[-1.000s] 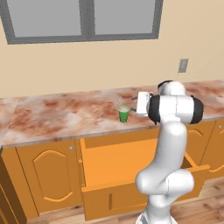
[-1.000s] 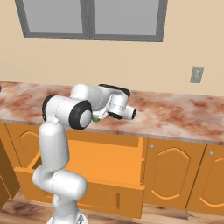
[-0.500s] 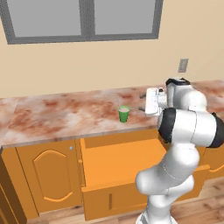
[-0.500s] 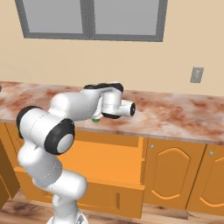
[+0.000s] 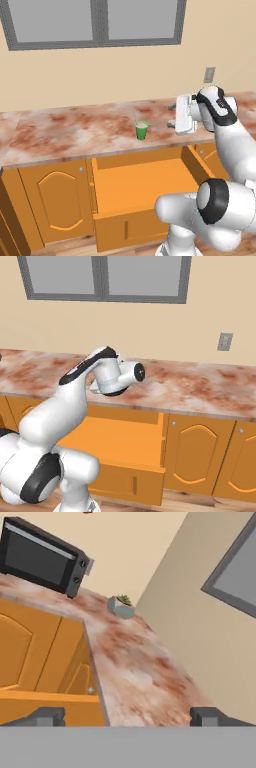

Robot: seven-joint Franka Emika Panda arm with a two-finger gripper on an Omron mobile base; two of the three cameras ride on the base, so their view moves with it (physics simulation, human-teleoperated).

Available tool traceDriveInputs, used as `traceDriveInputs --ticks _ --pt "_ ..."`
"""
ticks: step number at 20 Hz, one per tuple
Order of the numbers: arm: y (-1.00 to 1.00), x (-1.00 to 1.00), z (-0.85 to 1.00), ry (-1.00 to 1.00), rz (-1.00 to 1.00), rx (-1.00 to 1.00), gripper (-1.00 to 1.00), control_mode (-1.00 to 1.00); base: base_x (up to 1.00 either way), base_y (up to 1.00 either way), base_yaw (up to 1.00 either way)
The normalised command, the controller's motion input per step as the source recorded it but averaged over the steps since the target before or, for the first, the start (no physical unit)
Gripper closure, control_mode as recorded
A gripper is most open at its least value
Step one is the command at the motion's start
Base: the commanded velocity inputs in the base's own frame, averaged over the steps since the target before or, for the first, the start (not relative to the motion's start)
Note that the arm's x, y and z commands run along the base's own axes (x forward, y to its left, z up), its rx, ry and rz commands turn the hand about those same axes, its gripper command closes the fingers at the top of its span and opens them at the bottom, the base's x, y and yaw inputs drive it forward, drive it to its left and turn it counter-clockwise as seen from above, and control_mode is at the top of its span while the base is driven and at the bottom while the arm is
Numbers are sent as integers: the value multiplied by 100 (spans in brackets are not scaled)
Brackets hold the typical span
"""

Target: Pick up the straw from the right drawer and put it inside the smoothie cup.

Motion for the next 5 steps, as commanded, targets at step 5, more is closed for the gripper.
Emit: traceDriveInputs --ticks 5 --pt "25 -76 53 -11 -4 -20 -100 -100 0 0 0"
